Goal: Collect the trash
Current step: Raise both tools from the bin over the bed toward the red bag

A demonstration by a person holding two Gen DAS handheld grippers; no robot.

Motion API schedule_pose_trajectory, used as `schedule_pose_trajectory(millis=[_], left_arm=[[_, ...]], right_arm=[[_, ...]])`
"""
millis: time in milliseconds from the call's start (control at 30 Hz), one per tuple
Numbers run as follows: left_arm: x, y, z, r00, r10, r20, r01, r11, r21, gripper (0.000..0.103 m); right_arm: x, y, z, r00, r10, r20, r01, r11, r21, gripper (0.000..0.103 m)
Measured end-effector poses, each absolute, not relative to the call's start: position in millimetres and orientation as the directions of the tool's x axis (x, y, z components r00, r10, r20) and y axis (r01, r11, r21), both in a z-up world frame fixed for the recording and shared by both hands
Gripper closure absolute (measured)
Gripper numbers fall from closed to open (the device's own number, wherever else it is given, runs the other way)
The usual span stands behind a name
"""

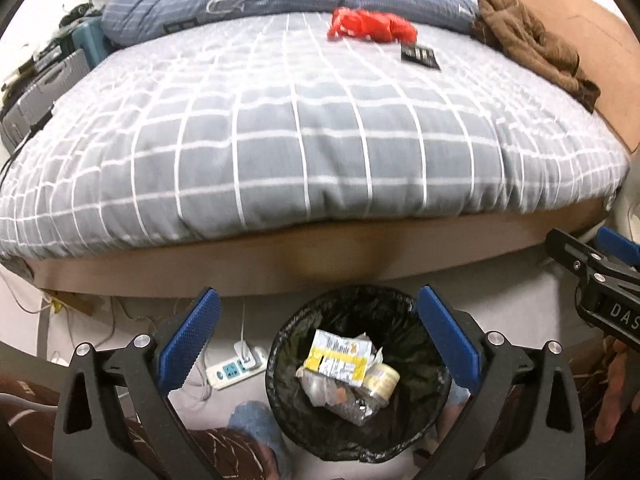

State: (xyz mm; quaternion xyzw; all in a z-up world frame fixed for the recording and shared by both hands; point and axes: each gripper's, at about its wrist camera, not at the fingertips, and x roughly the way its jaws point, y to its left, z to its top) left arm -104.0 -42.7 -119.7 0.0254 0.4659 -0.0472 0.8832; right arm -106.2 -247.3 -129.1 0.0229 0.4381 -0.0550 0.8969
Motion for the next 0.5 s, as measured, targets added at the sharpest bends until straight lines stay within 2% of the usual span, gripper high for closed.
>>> schedule_pose_trajectory(millis=[267, 500], left_arm=[[-88, -42, -77, 0.641, -0.074, -0.764, 0.112, 0.994, -0.002, 0.006], [-63, -43, -66, 0.664, -0.078, -0.744, 0.100, 0.995, -0.016, 0.006]], right_arm=[[-97, -243, -102, 0.675, -0.082, -0.734, 0.099, 0.995, -0.019, 0.010], [-79, -241, -78, 0.723, -0.071, -0.687, 0.080, 0.997, -0.019, 0.010]])
